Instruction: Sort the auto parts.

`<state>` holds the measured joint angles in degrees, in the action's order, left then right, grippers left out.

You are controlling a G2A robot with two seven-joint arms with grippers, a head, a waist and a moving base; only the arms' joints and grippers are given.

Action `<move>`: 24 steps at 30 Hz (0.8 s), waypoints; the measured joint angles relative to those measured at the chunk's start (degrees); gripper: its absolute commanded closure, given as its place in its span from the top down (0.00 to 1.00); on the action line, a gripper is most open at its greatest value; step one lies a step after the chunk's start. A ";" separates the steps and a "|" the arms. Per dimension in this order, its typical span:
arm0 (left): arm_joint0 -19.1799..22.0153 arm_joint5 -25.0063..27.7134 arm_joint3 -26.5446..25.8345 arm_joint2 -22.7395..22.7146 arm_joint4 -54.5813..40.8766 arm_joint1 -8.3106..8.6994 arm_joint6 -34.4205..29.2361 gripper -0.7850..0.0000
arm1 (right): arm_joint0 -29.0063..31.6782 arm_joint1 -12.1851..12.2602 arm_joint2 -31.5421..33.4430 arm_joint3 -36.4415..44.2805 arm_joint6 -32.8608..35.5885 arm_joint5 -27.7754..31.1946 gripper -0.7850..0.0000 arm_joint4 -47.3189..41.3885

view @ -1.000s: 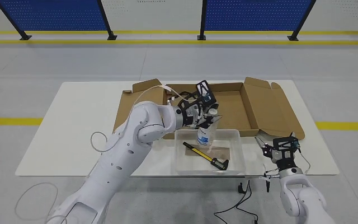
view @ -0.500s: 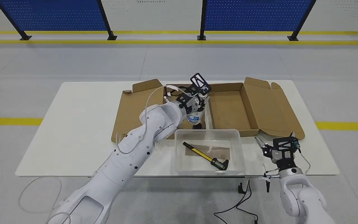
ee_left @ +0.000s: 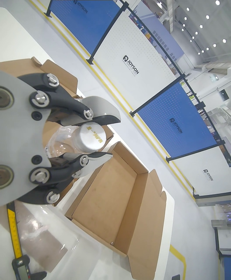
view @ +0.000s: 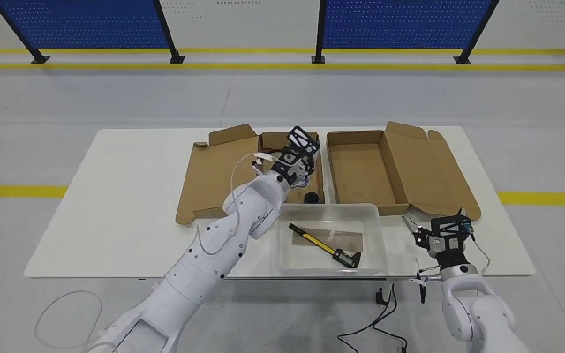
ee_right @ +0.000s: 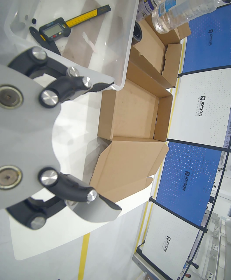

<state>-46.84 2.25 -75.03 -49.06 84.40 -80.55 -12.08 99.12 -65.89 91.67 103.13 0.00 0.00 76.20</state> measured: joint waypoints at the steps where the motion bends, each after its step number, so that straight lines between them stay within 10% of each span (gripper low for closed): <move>1: 0.08 -0.30 0.46 0.19 0.33 -0.13 0.39 0.00 | 0.00 0.00 0.00 0.00 0.00 0.00 1.00 0.00; 24: 1.97 -8.50 14.88 3.17 2.94 -4.05 6.67 0.00 | 0.00 0.00 0.00 0.00 0.00 0.00 1.00 0.00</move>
<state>-44.87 -6.25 -60.16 -45.88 87.34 -84.60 -5.41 99.12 -65.89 91.67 103.13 0.00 0.00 76.20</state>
